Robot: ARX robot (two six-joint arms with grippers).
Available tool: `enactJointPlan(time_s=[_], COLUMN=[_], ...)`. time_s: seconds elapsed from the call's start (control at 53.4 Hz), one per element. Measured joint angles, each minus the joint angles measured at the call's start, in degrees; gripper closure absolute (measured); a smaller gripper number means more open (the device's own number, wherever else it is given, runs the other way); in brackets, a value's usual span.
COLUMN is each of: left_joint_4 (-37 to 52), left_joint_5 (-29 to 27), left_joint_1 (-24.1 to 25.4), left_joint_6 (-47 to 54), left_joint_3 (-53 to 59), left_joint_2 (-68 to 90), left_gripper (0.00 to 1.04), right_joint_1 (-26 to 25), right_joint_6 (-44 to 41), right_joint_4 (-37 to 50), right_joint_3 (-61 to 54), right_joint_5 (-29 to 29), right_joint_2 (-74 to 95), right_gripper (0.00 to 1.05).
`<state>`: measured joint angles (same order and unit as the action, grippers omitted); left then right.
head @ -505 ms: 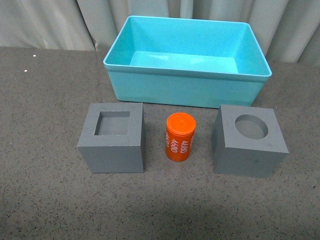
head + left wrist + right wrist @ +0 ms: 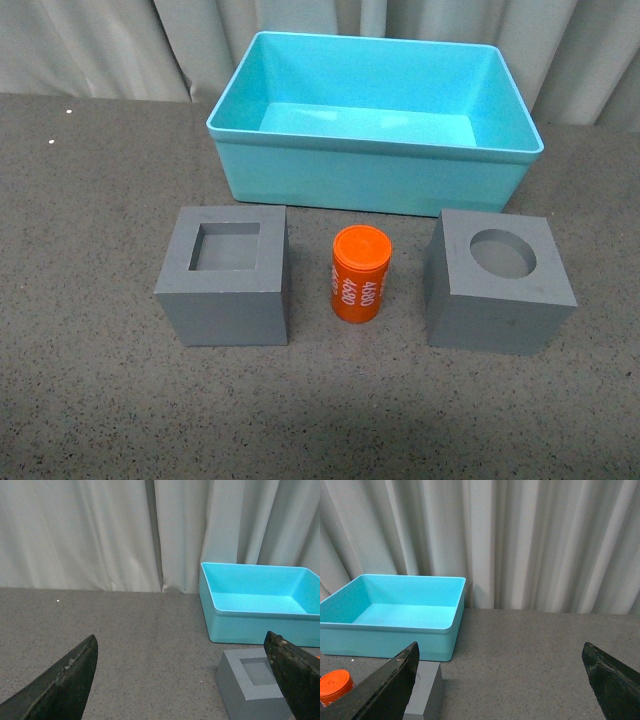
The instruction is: Place gray and orange parts in blue box
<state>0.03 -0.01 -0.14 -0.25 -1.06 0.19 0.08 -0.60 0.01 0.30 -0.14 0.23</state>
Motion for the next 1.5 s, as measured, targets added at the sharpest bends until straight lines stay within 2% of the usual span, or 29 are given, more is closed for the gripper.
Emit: enactJointPlan(time_s=[0.524, 0.561, 0.618, 0.655, 0.73, 0.842, 1.086, 1.329, 1.497], left_joint_4=[0.0, 0.0, 0.0, 0.0, 0.0, 0.0, 0.0, 0.0, 0.0], left_joint_5=[0.0, 0.0, 0.0, -0.1, 0.0, 0.0, 0.0, 0.0, 0.0], left_joint_1=[0.0, 0.0, 0.0, 0.0, 0.0, 0.0, 0.0, 0.0, 0.0], left_joint_6=[0.0, 0.0, 0.0, 0.0, 0.0, 0.0, 0.0, 0.0, 0.0], left_joint_3=[0.0, 0.0, 0.0, 0.0, 0.0, 0.0, 0.0, 0.0, 0.0], left_joint_2=[0.0, 0.0, 0.0, 0.0, 0.0, 0.0, 0.0, 0.0, 0.0], left_gripper=[0.07, 0.07, 0.07, 0.07, 0.07, 0.07, 0.07, 0.07, 0.07], right_joint_1=[0.0, 0.4, 2.6, 3.7, 4.3, 4.9, 8.1, 12.7, 13.9], right_joint_6=[0.0, -1.1, -7.7, -12.3, -17.2, -18.8, -12.7, -0.6, 2.9], right_joint_4=[0.0, 0.4, 3.4, 3.9, 5.7, 12.5, 23.0, 17.6, 16.3], right_joint_3=[0.0, -0.1, 0.0, 0.0, 0.1, 1.1, 10.6, 25.7, 30.4], right_joint_5=[0.0, 1.4, 9.0, 11.3, 10.6, 10.0, 6.8, 3.7, 3.3], right_joint_2=[0.0, 0.0, 0.9, 2.0, 7.0, 18.3, 51.3, 79.8, 87.4], right_gripper=[0.1, 0.1, 0.1, 0.1, 0.1, 0.1, 0.1, 0.1, 0.1])
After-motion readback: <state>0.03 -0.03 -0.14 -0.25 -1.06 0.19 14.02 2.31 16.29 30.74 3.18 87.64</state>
